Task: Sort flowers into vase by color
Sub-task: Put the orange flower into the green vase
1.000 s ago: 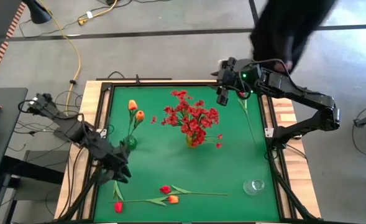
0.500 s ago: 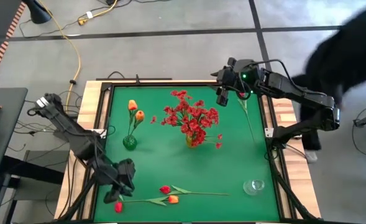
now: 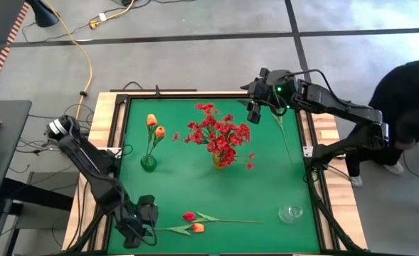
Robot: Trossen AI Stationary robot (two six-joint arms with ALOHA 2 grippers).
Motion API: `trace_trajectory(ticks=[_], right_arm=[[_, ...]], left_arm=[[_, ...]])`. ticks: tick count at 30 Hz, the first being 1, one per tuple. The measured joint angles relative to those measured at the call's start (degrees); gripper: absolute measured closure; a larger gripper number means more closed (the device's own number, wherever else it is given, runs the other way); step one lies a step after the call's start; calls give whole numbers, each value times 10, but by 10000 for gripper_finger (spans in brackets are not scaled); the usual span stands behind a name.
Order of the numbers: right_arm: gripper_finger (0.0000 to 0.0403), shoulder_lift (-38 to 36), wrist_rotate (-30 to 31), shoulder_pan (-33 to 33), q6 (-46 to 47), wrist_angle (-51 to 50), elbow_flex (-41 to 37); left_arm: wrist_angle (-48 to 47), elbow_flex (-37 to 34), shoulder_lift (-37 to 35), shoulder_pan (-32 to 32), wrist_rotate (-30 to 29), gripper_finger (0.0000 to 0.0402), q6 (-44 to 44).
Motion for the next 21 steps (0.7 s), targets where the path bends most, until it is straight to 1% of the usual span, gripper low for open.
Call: trace_trajectory(ticks=[3, 10, 16, 21], right_arm=[[154, 0, 0, 0, 1, 0, 0], [154, 0, 0, 0, 13, 0, 0], [154, 0, 0, 0, 11, 0, 0], [154, 0, 0, -3, 1, 0, 0]], left_arm=[[7, 0, 33, -9, -19, 262, 7], [68, 0, 109, -25, -53, 262, 13], [75, 0, 160, -34, -124, 262, -22], [75, 0, 183, -35, -136, 262, -43]])
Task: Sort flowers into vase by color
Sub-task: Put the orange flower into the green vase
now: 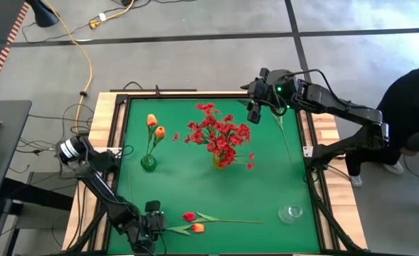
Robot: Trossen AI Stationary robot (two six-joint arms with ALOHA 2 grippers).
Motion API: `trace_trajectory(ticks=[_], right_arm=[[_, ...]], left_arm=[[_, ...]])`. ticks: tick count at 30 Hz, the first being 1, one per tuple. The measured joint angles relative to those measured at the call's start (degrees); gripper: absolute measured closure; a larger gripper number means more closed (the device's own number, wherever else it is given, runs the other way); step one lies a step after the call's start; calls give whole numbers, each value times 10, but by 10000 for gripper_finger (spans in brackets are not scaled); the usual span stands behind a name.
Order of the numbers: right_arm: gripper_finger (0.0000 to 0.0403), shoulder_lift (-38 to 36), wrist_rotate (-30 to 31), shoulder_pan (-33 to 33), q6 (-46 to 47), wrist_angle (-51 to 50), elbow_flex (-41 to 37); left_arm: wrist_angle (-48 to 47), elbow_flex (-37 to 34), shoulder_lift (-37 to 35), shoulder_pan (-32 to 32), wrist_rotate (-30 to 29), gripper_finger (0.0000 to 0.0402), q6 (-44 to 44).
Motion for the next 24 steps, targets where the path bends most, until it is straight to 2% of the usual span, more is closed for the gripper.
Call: trace_trajectory(ticks=[9, 18, 21, 24], right_arm=[[154, 0, 0, -11, -22, 0, 0], [154, 0, 0, -14, -22, -4, 0], [154, 0, 0, -14, -23, -4, 0], [154, 0, 0, -18, -23, -4, 0]], left_arm=[[-8, 0, 8, -3, -1, 262, 16], [0, 1, 40, -3, -8, 264, -15], [-1, 0, 41, -3, -11, 281, -19], [-4, 0, 41, -3, -11, 318, -19]])
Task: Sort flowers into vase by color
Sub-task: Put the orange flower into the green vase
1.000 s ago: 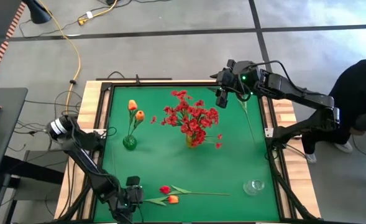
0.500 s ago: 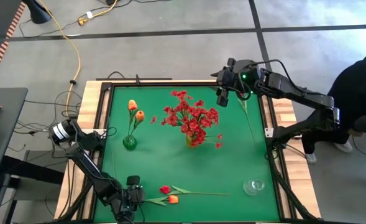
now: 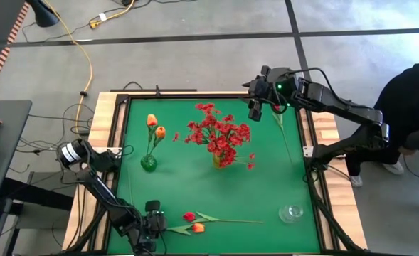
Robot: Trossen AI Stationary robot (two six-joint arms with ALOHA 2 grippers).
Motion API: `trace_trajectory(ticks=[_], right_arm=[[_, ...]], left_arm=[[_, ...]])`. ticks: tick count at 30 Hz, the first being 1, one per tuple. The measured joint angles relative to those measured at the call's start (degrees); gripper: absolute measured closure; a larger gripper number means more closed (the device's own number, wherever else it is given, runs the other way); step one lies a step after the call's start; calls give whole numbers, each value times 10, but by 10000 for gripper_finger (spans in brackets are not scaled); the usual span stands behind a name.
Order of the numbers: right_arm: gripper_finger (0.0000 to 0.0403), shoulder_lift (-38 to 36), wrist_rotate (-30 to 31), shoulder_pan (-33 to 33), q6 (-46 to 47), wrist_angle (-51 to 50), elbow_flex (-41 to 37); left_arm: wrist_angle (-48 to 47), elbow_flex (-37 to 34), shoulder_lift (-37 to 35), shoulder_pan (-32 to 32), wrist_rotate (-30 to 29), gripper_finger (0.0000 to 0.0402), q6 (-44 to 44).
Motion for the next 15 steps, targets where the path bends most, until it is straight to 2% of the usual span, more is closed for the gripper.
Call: trace_trajectory(ticks=[5, 9, 15], right_arm=[[154, 0, 0, 0, 0, 0, 0], [154, 0, 0, 0, -2, 0, 0], [154, 0, 0, 0, -26, 6, 0]], left_arm=[[2, 0, -2, 1, 4, 391, -21], [-1, -3, -20, 0, -24, 397, -36], [-40, -3, -95, 15, -50, 401, 4]])
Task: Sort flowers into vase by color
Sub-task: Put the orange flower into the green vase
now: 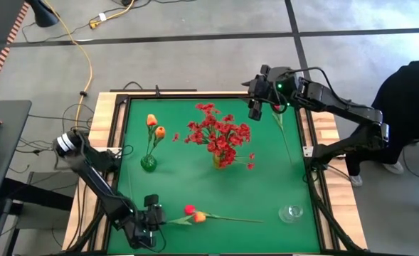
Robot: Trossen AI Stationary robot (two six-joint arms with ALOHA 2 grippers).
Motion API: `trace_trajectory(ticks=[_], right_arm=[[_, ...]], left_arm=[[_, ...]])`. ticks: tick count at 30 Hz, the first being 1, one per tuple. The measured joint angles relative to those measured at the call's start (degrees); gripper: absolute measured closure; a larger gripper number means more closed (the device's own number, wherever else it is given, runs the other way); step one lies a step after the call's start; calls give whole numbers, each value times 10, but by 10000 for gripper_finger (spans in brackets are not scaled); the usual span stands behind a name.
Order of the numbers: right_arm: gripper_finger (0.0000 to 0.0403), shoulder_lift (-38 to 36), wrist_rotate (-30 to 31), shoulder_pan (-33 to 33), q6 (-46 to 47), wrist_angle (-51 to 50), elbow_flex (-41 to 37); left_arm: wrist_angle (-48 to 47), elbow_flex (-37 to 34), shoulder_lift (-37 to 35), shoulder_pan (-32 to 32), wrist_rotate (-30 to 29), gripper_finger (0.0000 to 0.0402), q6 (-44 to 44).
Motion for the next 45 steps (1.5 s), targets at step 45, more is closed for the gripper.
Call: trace_trajectory(ticks=[45], right_arm=[[154, 0, 0, -3, 1, 28, 0]], left_arm=[[106, -212, -590, 9, -636, 401, 300]])
